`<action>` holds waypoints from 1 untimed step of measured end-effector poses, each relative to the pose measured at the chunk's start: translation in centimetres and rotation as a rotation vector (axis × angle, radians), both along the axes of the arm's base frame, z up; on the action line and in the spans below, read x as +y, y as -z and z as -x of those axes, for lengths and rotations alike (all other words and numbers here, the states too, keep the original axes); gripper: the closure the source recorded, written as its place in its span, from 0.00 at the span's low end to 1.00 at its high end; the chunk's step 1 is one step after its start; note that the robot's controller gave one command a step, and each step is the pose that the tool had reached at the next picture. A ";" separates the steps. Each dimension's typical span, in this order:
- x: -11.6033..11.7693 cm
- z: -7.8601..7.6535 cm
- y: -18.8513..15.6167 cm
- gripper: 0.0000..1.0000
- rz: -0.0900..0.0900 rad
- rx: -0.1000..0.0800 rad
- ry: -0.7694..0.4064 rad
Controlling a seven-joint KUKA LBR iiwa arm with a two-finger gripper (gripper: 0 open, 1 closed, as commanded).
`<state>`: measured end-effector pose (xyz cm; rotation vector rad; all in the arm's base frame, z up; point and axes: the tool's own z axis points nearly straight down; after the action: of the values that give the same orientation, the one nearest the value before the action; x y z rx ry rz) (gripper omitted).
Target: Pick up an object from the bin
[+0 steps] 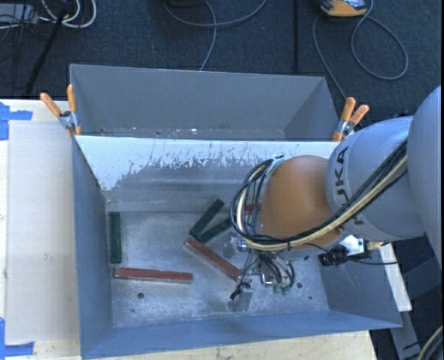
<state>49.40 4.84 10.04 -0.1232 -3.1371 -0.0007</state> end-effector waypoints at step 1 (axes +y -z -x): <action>0.2 0.6 0.1 0.00 0.001 0.002 0.108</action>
Offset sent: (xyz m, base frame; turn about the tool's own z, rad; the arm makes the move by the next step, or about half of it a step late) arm -0.0061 0.0017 -0.0004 0.1096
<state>48.75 5.01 9.91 -0.2925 -3.1243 0.0000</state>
